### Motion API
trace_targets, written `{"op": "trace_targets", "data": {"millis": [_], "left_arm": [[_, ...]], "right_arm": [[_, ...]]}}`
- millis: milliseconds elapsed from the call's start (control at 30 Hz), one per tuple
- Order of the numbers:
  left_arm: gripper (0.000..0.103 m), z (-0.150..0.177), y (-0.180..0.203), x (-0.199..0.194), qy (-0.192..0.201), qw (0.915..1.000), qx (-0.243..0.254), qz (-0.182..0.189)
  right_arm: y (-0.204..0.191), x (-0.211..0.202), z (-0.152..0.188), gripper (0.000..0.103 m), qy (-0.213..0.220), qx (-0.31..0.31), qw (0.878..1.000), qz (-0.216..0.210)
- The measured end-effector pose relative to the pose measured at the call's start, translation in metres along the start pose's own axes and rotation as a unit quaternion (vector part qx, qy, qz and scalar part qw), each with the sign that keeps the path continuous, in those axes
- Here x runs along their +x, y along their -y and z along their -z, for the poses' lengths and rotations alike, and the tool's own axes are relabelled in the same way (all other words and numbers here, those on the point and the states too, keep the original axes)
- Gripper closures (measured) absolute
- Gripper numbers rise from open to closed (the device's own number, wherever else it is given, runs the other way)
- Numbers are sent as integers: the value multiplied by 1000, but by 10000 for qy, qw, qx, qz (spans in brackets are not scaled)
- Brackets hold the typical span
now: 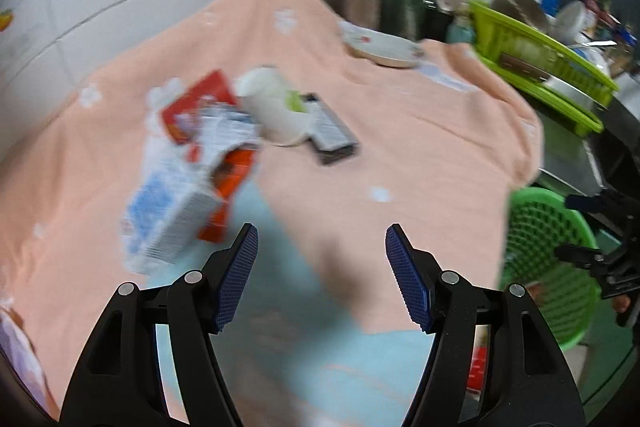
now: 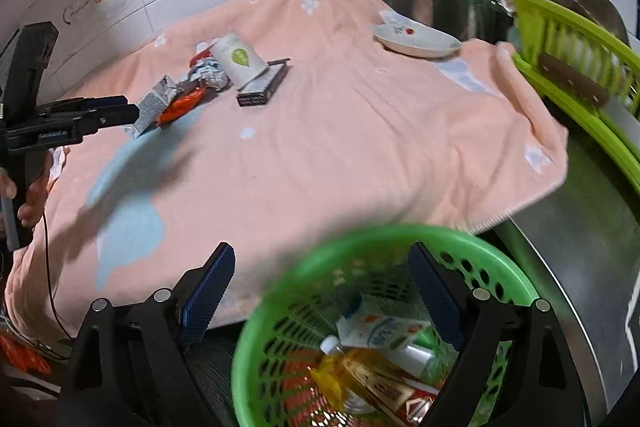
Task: Collect trash
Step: 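Move both grippers back over the towel toward the remaining trash, then grasp the blue-printed milk carton with the left gripper while the right gripper grasps the white paper cup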
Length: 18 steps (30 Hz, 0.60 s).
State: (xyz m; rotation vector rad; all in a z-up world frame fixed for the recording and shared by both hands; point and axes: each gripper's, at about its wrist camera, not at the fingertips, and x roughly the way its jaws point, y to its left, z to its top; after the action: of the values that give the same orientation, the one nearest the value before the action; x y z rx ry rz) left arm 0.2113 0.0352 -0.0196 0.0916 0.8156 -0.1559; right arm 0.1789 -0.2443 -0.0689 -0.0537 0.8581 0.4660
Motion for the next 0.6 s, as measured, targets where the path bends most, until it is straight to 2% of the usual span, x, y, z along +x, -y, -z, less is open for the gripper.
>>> {"op": "trace_targets", "data": {"millis": [233,400,600], "left_arm": [[33,-2,-64,11,-89,9985,-149,-516],[32,0,-93,19,-181,9971,-85,-741],[31,3,-114,21,-160,9974,-190,-669]], "right_arm": [[-23,23,-36,18,-32,-282,9995,-119],[-38,42,-65,18,10,-423,9988,-246],[-62,69,-105,18,77,-768,9962,-396]]}}
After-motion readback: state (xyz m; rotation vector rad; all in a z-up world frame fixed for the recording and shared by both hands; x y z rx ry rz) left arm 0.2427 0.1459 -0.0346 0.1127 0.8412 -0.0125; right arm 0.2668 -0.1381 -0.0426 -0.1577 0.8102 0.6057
